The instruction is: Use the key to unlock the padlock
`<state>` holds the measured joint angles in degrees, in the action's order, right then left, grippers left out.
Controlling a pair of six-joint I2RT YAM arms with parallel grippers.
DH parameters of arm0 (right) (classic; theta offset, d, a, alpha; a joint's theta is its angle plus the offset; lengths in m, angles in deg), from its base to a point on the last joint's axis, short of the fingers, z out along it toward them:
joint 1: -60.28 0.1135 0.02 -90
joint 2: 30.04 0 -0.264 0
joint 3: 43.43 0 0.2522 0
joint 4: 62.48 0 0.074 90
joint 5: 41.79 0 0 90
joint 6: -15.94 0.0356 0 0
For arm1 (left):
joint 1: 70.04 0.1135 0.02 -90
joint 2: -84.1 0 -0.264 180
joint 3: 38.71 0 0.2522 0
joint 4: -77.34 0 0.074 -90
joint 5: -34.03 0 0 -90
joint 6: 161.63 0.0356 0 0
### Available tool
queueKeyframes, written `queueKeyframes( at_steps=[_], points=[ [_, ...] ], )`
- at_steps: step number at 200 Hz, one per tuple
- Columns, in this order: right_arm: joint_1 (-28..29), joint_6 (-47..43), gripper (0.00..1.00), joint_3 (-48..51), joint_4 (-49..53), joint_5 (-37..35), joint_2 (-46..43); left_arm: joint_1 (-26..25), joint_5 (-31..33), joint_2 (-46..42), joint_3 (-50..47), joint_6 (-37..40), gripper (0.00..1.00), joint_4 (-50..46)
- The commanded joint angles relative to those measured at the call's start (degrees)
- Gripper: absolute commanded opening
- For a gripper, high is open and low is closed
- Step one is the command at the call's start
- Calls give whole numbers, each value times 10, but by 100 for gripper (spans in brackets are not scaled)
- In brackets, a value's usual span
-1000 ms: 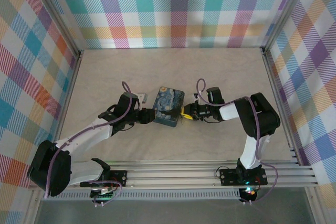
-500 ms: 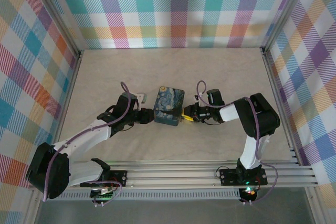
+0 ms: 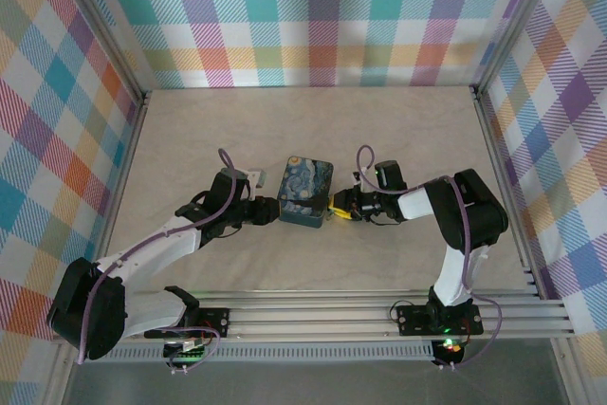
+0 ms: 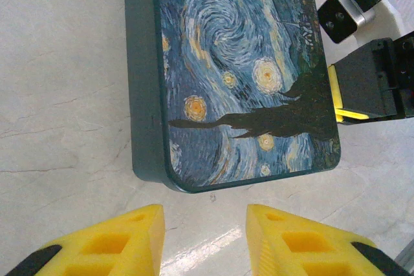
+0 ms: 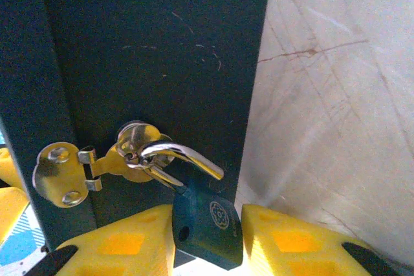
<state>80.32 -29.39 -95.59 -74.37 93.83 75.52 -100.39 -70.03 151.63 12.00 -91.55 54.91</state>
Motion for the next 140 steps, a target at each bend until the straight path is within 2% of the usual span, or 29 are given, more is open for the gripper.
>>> queueKeyframes(
  at_steps=[1, 93, 127, 140],
  points=[
    [-7, -26, 31, 7, 20, -12, -14, -5, -11, 1, -7, -6, 37, 11],
    [-7, -77, 3, 6, 80, -31, -43, -8, -16, 8, -10, -12, 37, 21],
    [-7, -103, 1, -7, 123, -36, -47, -9, -17, 12, -10, -12, 37, 24],
    [-7, -120, 6, -16, 148, -38, -48, -10, -17, 12, -10, -12, 37, 24]
  ],
)
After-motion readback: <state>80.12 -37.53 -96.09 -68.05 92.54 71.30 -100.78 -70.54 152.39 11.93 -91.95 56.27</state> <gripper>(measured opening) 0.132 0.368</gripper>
